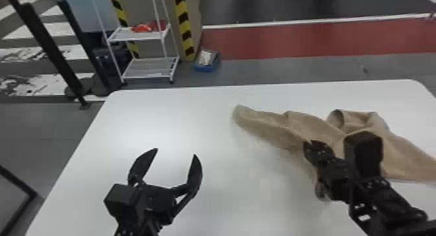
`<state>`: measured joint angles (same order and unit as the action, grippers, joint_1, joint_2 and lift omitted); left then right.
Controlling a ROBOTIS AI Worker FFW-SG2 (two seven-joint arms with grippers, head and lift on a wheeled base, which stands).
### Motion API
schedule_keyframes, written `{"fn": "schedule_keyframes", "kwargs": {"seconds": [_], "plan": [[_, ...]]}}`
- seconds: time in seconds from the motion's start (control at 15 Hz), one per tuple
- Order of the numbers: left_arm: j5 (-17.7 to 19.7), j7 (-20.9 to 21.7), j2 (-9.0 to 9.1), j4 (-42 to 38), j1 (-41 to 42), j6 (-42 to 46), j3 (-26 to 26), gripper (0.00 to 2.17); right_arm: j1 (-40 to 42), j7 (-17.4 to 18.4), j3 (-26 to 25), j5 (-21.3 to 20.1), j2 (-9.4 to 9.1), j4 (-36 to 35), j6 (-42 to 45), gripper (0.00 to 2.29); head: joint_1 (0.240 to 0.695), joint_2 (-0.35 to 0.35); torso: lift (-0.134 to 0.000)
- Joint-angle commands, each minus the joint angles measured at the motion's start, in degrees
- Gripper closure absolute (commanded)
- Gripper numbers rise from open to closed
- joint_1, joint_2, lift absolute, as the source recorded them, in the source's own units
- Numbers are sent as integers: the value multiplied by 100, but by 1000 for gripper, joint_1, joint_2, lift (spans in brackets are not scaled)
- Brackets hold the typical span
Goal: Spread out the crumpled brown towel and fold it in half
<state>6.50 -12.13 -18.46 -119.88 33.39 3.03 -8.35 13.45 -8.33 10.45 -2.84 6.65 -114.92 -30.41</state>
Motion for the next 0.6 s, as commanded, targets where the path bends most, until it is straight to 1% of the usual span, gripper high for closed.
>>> {"fn": "schedule_keyframes", "kwargs": {"seconds": [0.0,0.07,0.13,0.27,0.33,0.4,0.47,0.53], "plan": [[0,0,0,0,1,0,0,70,193,270,-632,794,38,136,496,1328,695,131,-125],[0,9,0,18,1,0,0,70,246,437,-817,1014,47,215,567,1328,695,88,-125],[0,9,0,27,1,0,-9,70,307,631,-922,1154,65,330,690,1325,695,66,-125],[-9,9,9,35,-35,-18,-53,70,343,912,-984,1251,65,637,637,1325,695,17,-125],[-18,9,9,35,-43,-18,-71,70,299,1026,-984,1277,56,813,514,1278,695,-18,-125],[-18,9,9,35,-43,-35,-71,70,272,1132,-993,1330,56,954,496,988,695,-31,-125],[-18,9,9,27,-43,-35,-71,70,264,1132,-1028,1374,56,1015,514,599,695,-41,-125],[-18,9,0,18,-43,-53,-71,70,281,1132,-1089,1409,56,1006,531,262,695,-48,-125]]}}
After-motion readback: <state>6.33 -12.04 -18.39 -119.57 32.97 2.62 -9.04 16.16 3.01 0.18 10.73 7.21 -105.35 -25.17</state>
